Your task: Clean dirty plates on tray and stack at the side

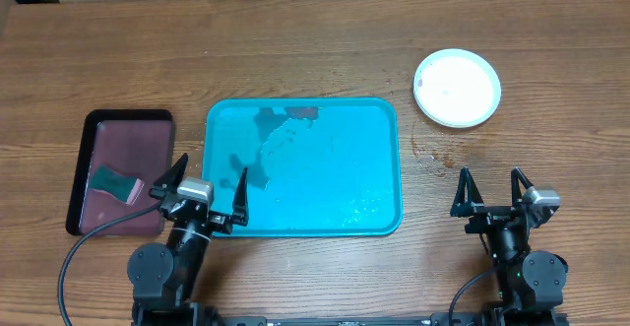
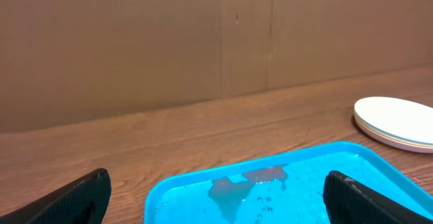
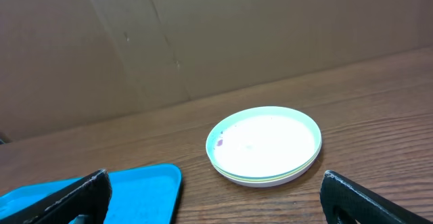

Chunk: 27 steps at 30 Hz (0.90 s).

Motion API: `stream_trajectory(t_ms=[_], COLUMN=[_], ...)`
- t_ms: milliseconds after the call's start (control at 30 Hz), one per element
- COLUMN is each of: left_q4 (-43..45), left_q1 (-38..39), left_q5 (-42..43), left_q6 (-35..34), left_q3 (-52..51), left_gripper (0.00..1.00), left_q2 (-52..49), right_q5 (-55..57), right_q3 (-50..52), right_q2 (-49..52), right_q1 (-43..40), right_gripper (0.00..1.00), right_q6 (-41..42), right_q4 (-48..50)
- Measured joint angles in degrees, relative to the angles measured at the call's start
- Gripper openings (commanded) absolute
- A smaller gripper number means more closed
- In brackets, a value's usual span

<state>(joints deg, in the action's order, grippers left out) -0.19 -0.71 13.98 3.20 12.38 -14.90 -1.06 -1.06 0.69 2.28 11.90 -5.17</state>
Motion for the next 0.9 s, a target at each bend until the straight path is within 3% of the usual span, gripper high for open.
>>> stream_trajectory(t_ms=[367, 567, 900], left_q4=[5.99, 5.14, 4.63], left_q1=[0.35, 2.25, 2.62], left_q5=[-0.11, -1.62, -9.68], left_q6=[-0.02, -0.39, -9.75], left_q3=[-9.33, -11.67, -11.72], left_gripper=[1.0, 1.0, 1.0], left_q2=[9.11, 13.68, 13.92], right_q5=[0.0, 0.0, 0.02], right_q3=[0.0, 0.0, 0.0], right_q2=[0.0, 0.0, 0.0], right_q1=[0.0, 0.0, 0.0], right_gripper=[1.0, 1.0, 1.0], right_q6=[0.02, 0.02, 0.04], right_q4=[0.0, -0.02, 0.0])
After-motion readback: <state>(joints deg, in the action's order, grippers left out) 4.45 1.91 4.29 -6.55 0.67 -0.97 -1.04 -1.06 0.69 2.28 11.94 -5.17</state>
